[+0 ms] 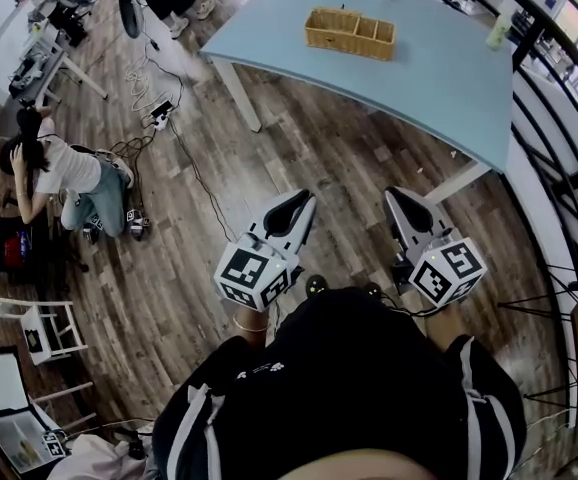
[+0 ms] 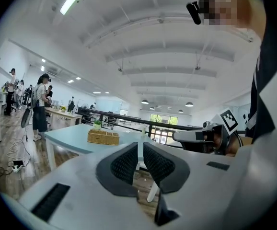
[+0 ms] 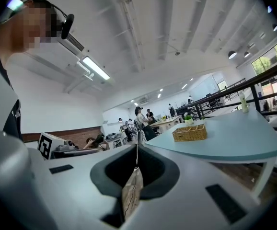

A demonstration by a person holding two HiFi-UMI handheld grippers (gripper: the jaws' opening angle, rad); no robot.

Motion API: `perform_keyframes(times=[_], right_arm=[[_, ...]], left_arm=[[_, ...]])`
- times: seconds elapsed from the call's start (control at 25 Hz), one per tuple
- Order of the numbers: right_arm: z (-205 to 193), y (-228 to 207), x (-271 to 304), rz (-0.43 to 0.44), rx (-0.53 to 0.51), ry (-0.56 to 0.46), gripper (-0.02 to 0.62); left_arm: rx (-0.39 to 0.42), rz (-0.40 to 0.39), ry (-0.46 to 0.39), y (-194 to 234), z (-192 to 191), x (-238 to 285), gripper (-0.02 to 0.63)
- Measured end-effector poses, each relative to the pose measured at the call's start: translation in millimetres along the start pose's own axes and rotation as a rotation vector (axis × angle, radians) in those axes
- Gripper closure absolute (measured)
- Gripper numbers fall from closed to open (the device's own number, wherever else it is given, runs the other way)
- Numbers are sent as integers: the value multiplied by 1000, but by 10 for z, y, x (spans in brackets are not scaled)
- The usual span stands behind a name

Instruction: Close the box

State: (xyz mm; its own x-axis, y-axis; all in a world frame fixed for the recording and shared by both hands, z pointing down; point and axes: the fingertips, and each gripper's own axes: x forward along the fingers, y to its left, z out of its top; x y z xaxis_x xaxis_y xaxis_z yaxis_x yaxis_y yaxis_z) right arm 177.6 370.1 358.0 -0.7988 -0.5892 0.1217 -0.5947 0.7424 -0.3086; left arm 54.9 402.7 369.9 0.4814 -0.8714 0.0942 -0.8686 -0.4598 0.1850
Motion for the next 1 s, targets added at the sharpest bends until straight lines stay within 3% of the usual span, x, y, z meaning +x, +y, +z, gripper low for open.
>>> perform_keyframes(times=[1.0], right_arm=[[-172,330,501,-53,-14,36,537]], left_arm=[[-32,-9,20,666,-99,-289,570]])
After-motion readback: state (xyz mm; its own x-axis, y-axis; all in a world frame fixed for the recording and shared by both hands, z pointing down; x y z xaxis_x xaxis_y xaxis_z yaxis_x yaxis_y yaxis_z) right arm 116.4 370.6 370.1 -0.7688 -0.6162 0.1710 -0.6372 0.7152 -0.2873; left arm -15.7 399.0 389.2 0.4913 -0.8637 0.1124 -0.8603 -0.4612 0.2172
